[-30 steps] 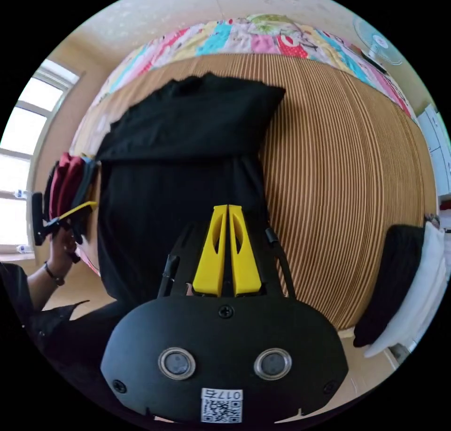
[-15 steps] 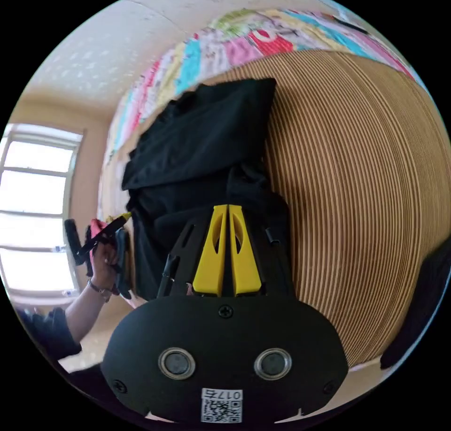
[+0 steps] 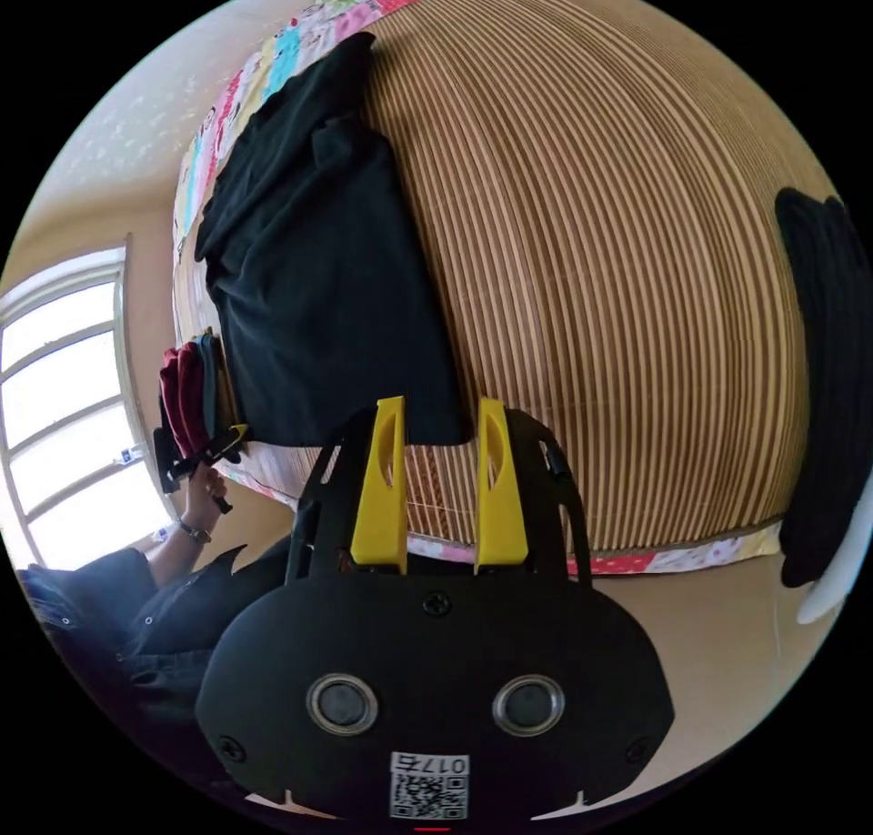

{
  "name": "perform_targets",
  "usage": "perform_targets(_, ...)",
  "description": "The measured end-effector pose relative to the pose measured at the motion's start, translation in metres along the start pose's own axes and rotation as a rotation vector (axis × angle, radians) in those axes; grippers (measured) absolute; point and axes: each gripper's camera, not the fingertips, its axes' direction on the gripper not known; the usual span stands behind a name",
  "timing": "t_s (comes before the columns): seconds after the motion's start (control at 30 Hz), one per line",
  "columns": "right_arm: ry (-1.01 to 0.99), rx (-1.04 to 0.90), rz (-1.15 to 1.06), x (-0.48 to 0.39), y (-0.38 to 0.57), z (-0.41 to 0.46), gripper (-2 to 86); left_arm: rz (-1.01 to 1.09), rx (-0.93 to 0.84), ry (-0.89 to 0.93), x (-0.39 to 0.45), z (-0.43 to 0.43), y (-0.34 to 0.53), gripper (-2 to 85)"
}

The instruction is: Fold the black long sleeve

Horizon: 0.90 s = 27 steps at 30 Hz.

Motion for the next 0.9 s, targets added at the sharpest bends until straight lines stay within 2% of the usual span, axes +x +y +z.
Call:
perform_targets(0.1, -0.028, 0.03, 0.107, 0.016, 0.0, -0.003, 10.3, 0.001, -0.067, 0.054, -0.009, -0.002, 0.005, 4.6)
perform_targets(0.17, 0.019, -0.005, 0.166, 0.025, 0.001, -0.008, 6.4, 0.01, -0.071, 0.12, -0.018, -0.009, 0.014, 4.1)
perform_targets(0.23, 0.041, -0.122, 0.105, 0.031, 0.008, -0.014, 4.1, 0.005, -0.077, 0.234, -0.031, -0.02, 0.023, 3.9)
perform_targets(0.3, 0.061, -0.129, 0.05, 0.038, 0.026, -0.033, 3.4, 0.002, -0.114, 0.364, -0.049, -0.033, 0.04, 3.5)
perform_targets(0.4, 0.002, -0.146, 0.058, 0.067, 0.068, -0.071, 2.8, 0.002, -0.273, 0.39, -0.063, -0.035, 0.071, 3.3)
perform_targets(0.47, -0.133, -0.128, 0.138, 0.092, 0.098, -0.092, 2.6, -0.018, -0.327, 0.45, -0.069, -0.038, 0.092, 3.3)
perform_targets(0.53, -0.481, -0.016, 0.289, 0.127, 0.135, -0.119, 2.5, -0.04, -0.278, 0.601, -0.074, -0.051, 0.109, 3.3)
perform_targets(0.57, -0.575, 0.024, 0.33, 0.135, 0.142, -0.124, 2.5, -0.057, -0.218, 0.737, -0.078, -0.059, 0.116, 3.3)
perform_targets(0.6, -0.753, 0.114, 0.411, 0.148, 0.153, -0.129, 2.5, -0.079, -0.144, 0.87, -0.081, -0.066, 0.118, 3.4)
perform_targets(0.7, -1.105, 0.327, 0.562, 0.167, 0.154, -0.126, 2.3, -0.126, 0.061, 1.084, -0.089, -0.08, 0.105, 3.4)
perform_targets(0.8, -1.255, 0.406, 0.562, 0.155, 0.111, -0.119, 2.3, -0.133, 0.183, 1.126, -0.087, -0.09, 0.066, 3.4)
perform_targets(0.9, -1.295, 0.411, 0.479, 0.122, 0.044, -0.124, 2.2, -0.094, 0.254, 0.959, -0.077, -0.113, 0.01, 3.3)
